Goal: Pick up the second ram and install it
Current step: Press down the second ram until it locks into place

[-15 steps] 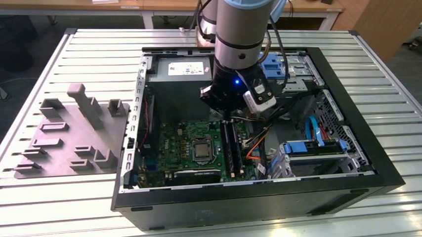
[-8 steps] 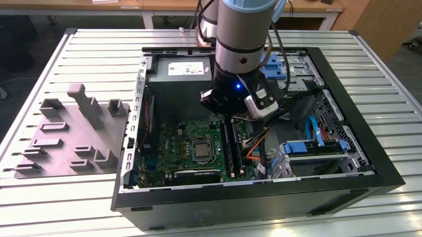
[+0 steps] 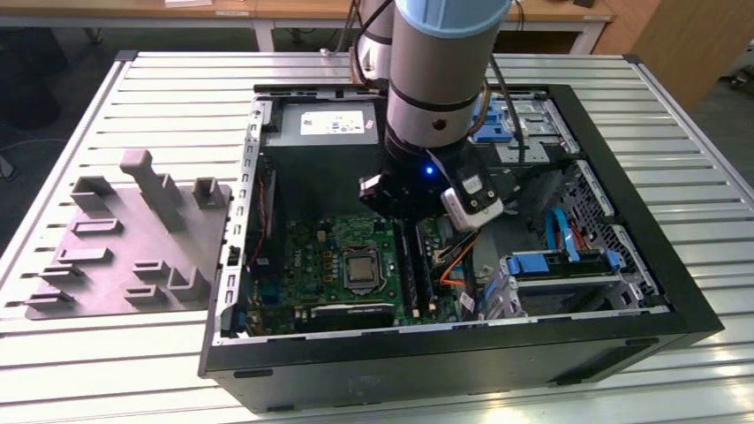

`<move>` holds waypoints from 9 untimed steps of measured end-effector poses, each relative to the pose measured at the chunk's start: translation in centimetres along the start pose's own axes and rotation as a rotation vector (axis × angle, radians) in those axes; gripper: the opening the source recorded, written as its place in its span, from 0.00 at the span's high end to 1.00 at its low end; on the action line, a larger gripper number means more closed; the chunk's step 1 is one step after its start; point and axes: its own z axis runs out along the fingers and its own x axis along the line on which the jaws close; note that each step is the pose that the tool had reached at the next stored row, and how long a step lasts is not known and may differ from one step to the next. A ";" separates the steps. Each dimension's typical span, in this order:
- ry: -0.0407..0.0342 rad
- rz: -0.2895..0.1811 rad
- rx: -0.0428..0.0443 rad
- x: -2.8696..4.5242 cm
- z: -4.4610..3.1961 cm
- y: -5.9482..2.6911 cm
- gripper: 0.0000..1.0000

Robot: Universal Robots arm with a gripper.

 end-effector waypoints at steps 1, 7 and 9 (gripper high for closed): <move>0.0001 0.000 0.0010 -0.01 -0.02 -0.28 0.90; 0.0000 0.000 0.0021 -0.05 -0.05 -1.90 0.90; 0.0000 0.000 0.0020 -0.07 -0.06 -2.52 0.90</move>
